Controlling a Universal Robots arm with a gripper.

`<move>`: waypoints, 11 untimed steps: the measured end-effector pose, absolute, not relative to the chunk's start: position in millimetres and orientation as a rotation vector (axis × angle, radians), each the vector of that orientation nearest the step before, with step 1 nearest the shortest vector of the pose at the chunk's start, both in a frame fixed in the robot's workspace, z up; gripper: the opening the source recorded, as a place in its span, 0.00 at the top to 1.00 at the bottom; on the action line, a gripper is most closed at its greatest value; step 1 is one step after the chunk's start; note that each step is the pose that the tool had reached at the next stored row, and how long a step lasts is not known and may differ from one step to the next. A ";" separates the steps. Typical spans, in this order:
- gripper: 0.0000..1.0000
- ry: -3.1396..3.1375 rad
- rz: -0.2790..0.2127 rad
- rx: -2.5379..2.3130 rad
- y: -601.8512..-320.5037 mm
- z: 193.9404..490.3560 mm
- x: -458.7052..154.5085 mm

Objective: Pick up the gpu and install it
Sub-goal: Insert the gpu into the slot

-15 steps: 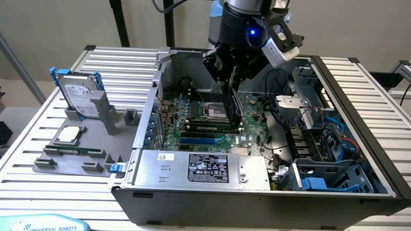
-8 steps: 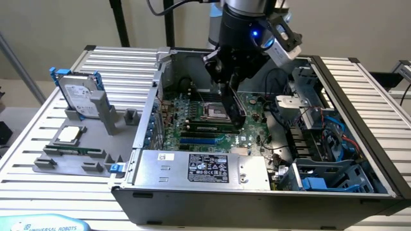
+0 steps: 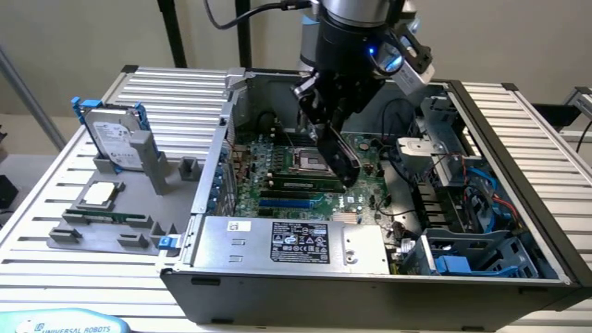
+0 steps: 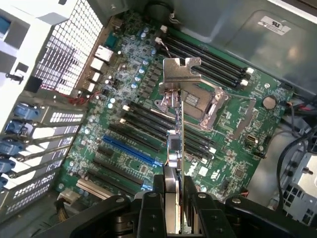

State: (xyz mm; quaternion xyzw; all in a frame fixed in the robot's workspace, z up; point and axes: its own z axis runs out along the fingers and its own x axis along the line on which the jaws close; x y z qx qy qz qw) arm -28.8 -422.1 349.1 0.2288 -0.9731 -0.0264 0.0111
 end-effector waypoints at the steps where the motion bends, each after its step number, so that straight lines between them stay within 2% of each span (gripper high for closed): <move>1: 0.73 -3.029 -0.082 0.741 -422.1 348.7 -28.8; 11: 0.73 -2.945 -0.078 1.011 -422.1 343.7 -28.8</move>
